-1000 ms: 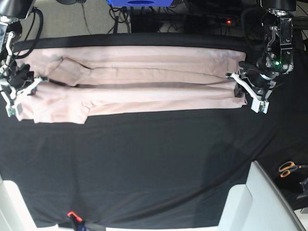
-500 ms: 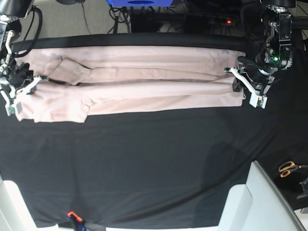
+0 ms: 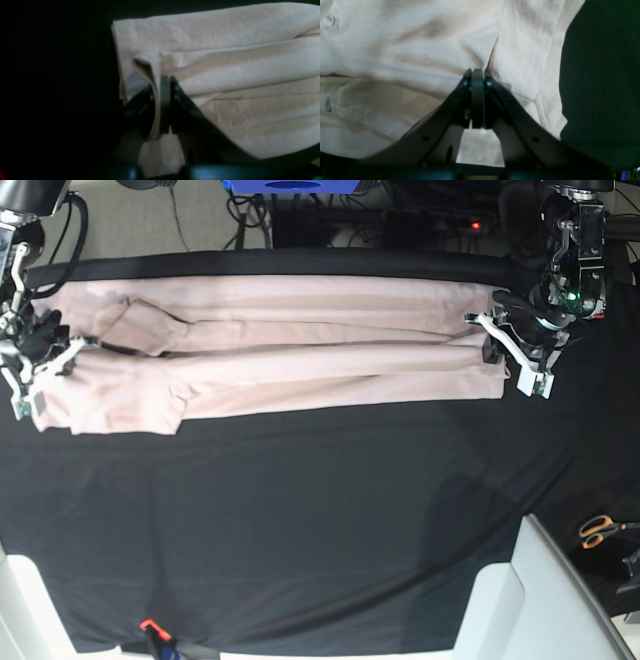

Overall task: Fold the T-shirt properly
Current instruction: 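Open the right gripper and raise it off the strip's end, then regrasp the strip's end with the right gripper and smooth it flat, then open the left gripper and raise it off the strip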

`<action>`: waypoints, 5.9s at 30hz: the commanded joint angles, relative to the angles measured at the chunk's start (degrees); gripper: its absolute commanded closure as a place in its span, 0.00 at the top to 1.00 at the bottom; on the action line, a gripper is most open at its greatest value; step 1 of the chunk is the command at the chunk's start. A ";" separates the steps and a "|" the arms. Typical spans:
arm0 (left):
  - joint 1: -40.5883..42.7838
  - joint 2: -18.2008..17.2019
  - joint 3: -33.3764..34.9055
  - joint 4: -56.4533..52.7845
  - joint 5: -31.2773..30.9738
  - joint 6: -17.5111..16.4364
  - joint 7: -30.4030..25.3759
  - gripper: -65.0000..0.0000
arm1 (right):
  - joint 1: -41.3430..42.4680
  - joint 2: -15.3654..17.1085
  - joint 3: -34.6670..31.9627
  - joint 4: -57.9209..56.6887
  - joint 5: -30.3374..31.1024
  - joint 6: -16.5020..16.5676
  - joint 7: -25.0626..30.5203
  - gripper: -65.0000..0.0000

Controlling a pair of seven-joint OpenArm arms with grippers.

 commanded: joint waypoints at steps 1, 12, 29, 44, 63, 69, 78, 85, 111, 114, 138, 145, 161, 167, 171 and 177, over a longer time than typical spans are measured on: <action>-0.53 -0.70 -0.68 0.76 1.59 0.25 -0.77 0.00 | 0.02 1.00 0.16 0.89 -0.10 0.02 0.79 0.00; -2.82 3.87 -0.25 0.67 10.12 0.25 -0.77 0.00 | -0.16 1.00 0.08 0.89 -0.10 0.02 0.61 0.00; -4.40 4.49 -0.86 -0.29 10.21 0.25 -0.69 0.03 | 0.11 0.56 5.44 1.33 0.08 -11.50 0.79 0.56; -2.90 5.10 -10.71 11.13 9.77 0.16 -0.42 0.72 | 9.34 -0.06 5.79 0.89 0.26 -0.51 0.35 0.56; 0.26 8.53 -5.78 13.07 10.12 0.16 -0.42 0.72 | 8.64 -4.72 -4.32 -6.06 0.08 -0.42 0.70 0.01; 0.35 7.74 -5.87 11.40 10.12 0.16 -0.51 0.72 | 5.29 -5.95 -4.32 -6.06 -0.01 -0.60 0.44 0.01; -0.88 7.39 -5.87 7.79 10.12 0.16 -0.69 0.72 | -1.83 -7.62 -4.41 0.01 -0.01 -0.60 0.00 0.01; -0.97 7.39 -5.87 7.71 10.21 0.16 -0.77 0.72 | -4.20 -7.88 -4.67 8.36 -0.01 -0.60 -3.52 0.01; -2.55 7.57 -5.78 2.52 9.95 0.16 -0.77 0.72 | -2.35 -9.38 -8.72 7.84 -0.01 -0.60 -4.49 0.01; -2.55 7.74 -5.70 2.96 9.95 0.16 -0.77 0.72 | -1.21 -8.23 -8.72 8.27 -0.18 -0.68 -4.22 0.01; -2.55 7.39 -5.87 2.43 10.21 0.16 -0.77 0.72 | 0.64 -2.52 1.31 -5.18 -0.80 -5.87 4.04 0.00; -2.55 7.39 -5.87 2.43 10.21 0.16 -0.77 0.72 | -1.12 -2.78 1.22 4.23 -0.80 -5.87 1.58 0.01; -2.55 7.39 -5.87 2.96 10.12 0.16 -0.77 0.72 | -2.27 -2.61 4.74 0.54 -0.89 -6.40 1.32 0.01; -2.46 7.39 -5.87 3.13 9.95 0.16 -0.77 0.72 | -2.27 -2.70 8.08 0.89 -0.89 -6.40 0.79 0.01; -2.03 7.39 -5.87 6.74 9.86 0.16 -0.77 0.73 | -2.79 -5.16 12.47 4.05 -0.80 -6.40 1.23 0.01; 0.88 7.57 -13.87 15.88 2.56 -2.30 -0.42 0.75 | -2.97 -10.26 22.41 12.67 -0.80 -5.87 1.32 0.01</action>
